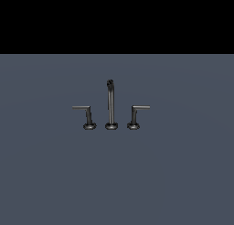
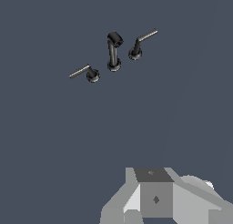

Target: Turn on the faucet by rotating a designated handle.

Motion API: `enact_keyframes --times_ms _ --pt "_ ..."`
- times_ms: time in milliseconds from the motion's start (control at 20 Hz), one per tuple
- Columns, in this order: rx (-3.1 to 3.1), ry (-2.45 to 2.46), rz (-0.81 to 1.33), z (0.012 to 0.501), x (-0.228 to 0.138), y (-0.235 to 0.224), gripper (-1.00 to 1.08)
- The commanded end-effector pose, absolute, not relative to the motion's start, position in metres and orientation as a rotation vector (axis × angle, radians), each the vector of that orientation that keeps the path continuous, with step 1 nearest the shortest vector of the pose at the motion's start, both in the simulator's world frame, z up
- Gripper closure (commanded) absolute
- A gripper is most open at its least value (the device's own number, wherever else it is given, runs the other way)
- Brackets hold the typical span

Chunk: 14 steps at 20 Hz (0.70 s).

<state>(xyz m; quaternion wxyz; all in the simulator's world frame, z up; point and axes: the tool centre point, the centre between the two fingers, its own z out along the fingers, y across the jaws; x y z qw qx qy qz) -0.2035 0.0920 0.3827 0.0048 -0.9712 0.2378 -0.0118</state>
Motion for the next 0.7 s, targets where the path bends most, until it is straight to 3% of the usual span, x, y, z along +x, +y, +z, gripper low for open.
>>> enact_keyframes --times_ms 0,650 --pt "-3.02 0.826 -0.035 0.369 -0.195 0.101 1.08" --pt "-2.885 1.207 -0.023 0.302 -0.143 0.139 1.08"
